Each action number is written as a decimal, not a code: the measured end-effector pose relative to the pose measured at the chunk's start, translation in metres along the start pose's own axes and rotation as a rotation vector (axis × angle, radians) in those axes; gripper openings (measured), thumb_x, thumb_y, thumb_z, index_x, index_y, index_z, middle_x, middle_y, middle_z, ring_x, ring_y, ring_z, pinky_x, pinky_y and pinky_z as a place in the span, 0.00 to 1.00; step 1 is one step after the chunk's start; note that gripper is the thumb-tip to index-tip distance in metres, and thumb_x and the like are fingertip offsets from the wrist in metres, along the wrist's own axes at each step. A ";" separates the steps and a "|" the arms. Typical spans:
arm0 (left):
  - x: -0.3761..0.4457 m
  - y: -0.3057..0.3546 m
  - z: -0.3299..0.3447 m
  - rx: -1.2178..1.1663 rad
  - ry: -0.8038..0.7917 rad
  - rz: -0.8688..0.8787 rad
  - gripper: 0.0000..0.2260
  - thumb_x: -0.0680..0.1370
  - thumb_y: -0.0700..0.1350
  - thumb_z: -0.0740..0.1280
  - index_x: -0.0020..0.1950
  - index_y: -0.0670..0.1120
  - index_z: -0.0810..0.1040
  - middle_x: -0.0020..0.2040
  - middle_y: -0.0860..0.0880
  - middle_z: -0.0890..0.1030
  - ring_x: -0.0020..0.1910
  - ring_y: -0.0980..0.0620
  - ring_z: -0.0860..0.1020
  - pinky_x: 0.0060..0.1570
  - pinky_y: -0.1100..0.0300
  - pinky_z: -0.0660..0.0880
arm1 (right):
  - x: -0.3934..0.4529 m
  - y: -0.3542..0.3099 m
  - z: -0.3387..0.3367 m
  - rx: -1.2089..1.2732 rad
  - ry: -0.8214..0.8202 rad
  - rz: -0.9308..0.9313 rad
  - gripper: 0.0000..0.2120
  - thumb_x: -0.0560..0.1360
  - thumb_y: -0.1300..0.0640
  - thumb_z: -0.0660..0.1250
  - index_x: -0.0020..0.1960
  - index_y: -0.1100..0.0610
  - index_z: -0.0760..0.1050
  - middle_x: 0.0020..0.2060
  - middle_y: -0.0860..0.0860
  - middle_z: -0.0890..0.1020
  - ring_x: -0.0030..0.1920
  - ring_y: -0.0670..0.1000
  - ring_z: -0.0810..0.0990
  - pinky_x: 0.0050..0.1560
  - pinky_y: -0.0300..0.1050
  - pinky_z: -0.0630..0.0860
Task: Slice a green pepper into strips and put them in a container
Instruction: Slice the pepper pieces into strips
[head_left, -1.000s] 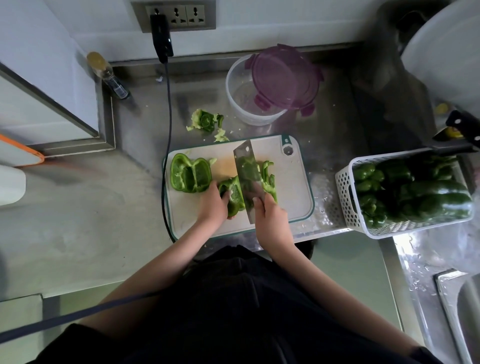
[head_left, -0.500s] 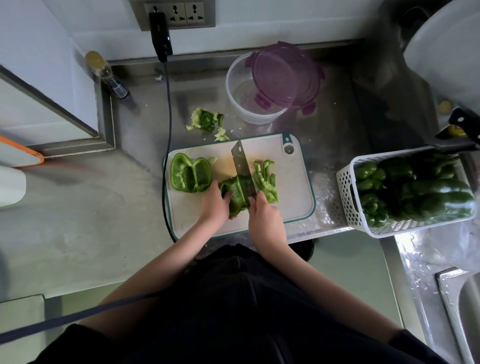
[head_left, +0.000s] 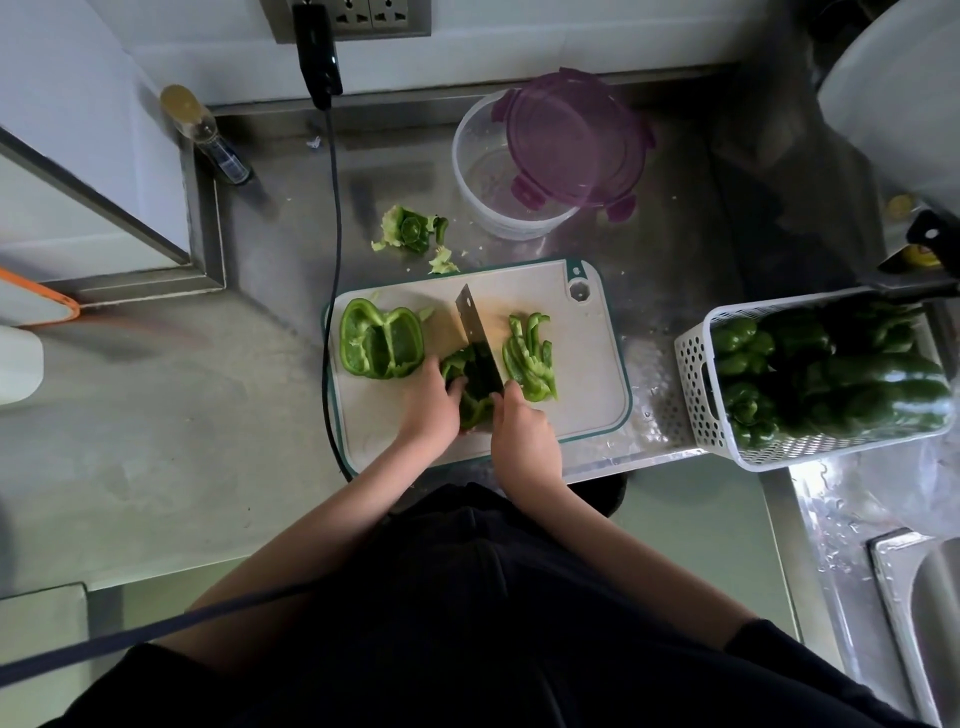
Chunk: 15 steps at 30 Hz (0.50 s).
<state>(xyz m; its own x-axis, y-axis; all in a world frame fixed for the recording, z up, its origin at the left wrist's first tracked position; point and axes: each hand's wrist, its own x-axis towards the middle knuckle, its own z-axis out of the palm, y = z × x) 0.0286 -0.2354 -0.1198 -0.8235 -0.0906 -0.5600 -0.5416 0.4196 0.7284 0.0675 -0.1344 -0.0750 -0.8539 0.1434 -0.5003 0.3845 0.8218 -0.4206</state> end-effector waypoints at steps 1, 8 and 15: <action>0.001 -0.001 0.000 0.030 -0.003 0.012 0.08 0.80 0.43 0.61 0.58 0.43 0.69 0.50 0.46 0.77 0.45 0.48 0.79 0.41 0.53 0.80 | 0.003 -0.002 0.000 0.004 0.010 -0.011 0.10 0.83 0.53 0.50 0.48 0.58 0.64 0.37 0.58 0.78 0.39 0.61 0.78 0.39 0.55 0.77; -0.005 -0.002 -0.005 -0.020 -0.068 -0.014 0.13 0.81 0.43 0.59 0.65 0.43 0.68 0.54 0.48 0.76 0.45 0.49 0.78 0.27 0.68 0.73 | 0.031 -0.016 -0.012 0.033 0.005 -0.020 0.14 0.83 0.50 0.49 0.47 0.58 0.65 0.34 0.54 0.75 0.37 0.57 0.77 0.34 0.48 0.72; -0.002 0.002 -0.016 -0.167 -0.165 -0.188 0.16 0.80 0.45 0.62 0.67 0.45 0.66 0.56 0.43 0.75 0.42 0.41 0.80 0.28 0.51 0.80 | 0.031 0.023 -0.038 0.153 0.095 0.012 0.12 0.82 0.51 0.51 0.45 0.56 0.66 0.34 0.51 0.73 0.33 0.55 0.71 0.35 0.45 0.65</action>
<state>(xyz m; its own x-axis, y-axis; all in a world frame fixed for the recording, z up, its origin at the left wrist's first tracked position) 0.0264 -0.2483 -0.1107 -0.6747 0.0009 -0.7381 -0.7137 0.2540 0.6528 0.0365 -0.0904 -0.0716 -0.8755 0.2095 -0.4354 0.4371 0.7274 -0.5290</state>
